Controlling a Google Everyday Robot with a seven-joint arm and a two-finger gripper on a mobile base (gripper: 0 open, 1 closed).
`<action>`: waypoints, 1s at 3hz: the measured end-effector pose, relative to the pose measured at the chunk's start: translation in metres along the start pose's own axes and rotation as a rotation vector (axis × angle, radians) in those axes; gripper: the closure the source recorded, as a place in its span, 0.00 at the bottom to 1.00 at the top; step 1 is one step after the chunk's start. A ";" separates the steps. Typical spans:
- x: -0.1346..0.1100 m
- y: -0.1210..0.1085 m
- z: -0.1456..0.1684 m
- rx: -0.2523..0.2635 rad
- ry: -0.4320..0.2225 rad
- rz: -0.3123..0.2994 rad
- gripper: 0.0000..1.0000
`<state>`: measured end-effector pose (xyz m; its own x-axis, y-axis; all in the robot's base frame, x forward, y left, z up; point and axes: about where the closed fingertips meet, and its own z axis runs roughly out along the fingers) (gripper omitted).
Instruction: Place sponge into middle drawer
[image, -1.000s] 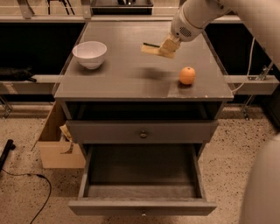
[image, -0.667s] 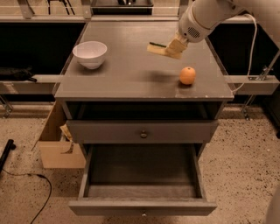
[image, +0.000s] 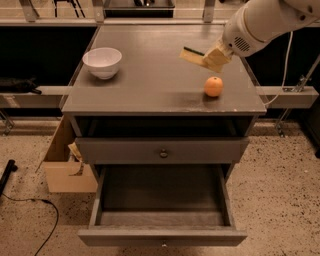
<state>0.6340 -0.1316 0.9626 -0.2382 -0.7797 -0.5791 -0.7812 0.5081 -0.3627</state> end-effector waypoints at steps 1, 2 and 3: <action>0.005 0.010 0.000 -0.008 -0.014 0.005 1.00; 0.019 0.035 -0.010 -0.010 -0.053 0.031 1.00; 0.048 0.073 -0.018 -0.019 -0.079 0.080 1.00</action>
Offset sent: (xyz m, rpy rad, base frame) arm -0.0825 -0.0182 -0.0497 0.1262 0.0072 -0.0288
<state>0.5551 -0.1391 0.9217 -0.2550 -0.7054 -0.6613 -0.7724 0.5600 -0.2996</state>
